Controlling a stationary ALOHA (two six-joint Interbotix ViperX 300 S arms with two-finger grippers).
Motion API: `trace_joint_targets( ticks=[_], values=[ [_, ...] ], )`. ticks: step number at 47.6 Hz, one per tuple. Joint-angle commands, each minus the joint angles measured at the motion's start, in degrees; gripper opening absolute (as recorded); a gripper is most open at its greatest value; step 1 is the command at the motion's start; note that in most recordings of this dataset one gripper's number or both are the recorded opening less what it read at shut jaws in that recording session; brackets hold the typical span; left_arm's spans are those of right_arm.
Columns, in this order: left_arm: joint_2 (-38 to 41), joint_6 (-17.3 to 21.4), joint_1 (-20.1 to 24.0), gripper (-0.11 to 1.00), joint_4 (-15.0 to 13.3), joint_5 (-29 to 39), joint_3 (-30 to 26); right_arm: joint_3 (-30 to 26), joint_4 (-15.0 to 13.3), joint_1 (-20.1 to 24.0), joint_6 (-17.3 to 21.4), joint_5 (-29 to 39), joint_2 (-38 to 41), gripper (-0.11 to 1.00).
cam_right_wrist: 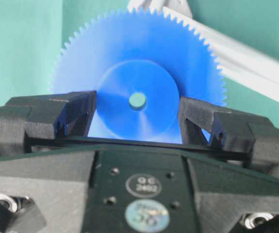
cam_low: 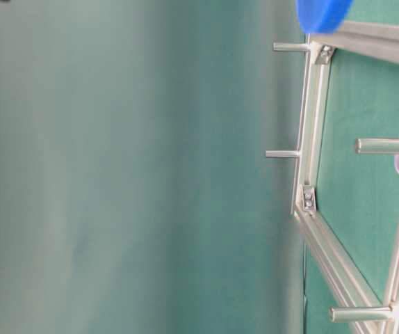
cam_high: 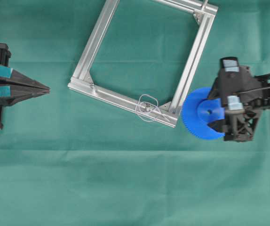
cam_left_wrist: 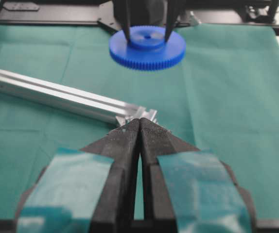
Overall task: Find the location of the shaft and insert the gear.
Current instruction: 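Carry the gear left toward the frame's shaft with the right gripper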
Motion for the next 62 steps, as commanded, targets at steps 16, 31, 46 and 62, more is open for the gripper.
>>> trace_joint_targets(
  ticks=[16, 31, 46, 62],
  values=[
    [0.4, 0.0, 0.0, 0.01, -0.1, -0.6, -1.6, -13.3, -1.0, 0.1, -0.2, -0.3, 10.9, 0.7],
    [0.4, -0.1, 0.0, 0.01, -0.1, -0.6, -1.6, -20.0, -2.5, -0.6, -0.1, 1.0, 16.9, 0.7],
    [0.4, 0.0, 0.0, 0.01, -0.1, -0.4, -1.5, -20.8, -2.5, -1.6, -0.1, 0.6, 19.8, 0.7],
    [0.4, -0.1, 0.0, 0.01, -0.1, -0.4, -1.6, -21.4, -2.5, -1.6, -0.2, -0.4, 21.4, 0.7]
  ],
)
